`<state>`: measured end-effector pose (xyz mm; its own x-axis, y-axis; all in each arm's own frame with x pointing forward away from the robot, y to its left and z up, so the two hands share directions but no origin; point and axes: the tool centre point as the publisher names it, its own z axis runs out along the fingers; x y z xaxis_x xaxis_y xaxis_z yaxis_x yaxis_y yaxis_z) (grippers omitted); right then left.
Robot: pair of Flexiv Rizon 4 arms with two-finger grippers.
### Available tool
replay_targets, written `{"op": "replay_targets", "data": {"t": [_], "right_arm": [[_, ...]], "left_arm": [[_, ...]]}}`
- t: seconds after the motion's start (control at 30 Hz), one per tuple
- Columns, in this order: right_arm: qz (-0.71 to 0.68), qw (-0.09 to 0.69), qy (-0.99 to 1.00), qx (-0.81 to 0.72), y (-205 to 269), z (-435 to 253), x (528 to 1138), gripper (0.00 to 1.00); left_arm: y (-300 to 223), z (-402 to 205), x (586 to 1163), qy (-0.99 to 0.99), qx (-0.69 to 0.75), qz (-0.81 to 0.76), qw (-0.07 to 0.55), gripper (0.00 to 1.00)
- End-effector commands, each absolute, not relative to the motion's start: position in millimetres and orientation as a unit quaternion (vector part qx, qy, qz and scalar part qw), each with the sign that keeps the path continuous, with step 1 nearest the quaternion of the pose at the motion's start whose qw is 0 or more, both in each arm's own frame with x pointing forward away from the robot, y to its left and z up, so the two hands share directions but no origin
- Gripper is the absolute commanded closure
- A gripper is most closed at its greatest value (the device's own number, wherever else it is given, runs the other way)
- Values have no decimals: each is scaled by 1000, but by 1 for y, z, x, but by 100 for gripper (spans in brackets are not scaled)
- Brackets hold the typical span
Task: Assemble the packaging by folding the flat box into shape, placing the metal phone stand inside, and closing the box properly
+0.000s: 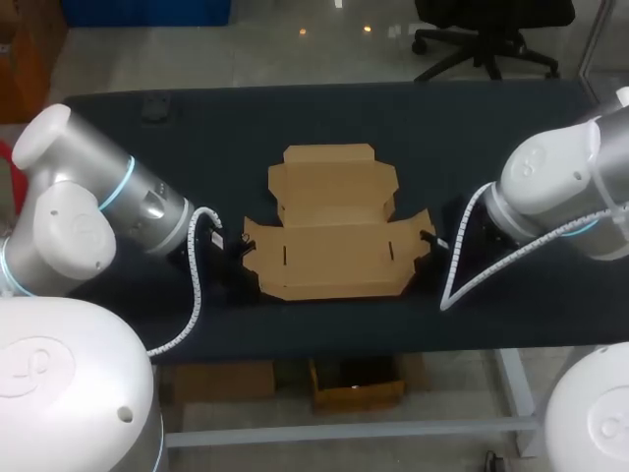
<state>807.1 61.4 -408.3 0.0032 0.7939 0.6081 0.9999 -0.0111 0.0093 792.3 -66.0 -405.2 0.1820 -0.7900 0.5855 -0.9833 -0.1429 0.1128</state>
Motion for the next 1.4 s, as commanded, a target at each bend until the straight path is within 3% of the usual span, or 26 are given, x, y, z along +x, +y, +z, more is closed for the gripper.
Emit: {"op": "replay_targets", "data": {"t": [0.03, 1.4], "right_arm": [[-229, 225, -668, -671, 63, -410, 808, 100], [-220, 226, -681, -661, 79, -409, 805, 100]], "left_arm": [[-67, -403, 795, -608, 729, 197, 244, 100], [-94, -383, 802, -631, 714, 197, 228, 100]]}}
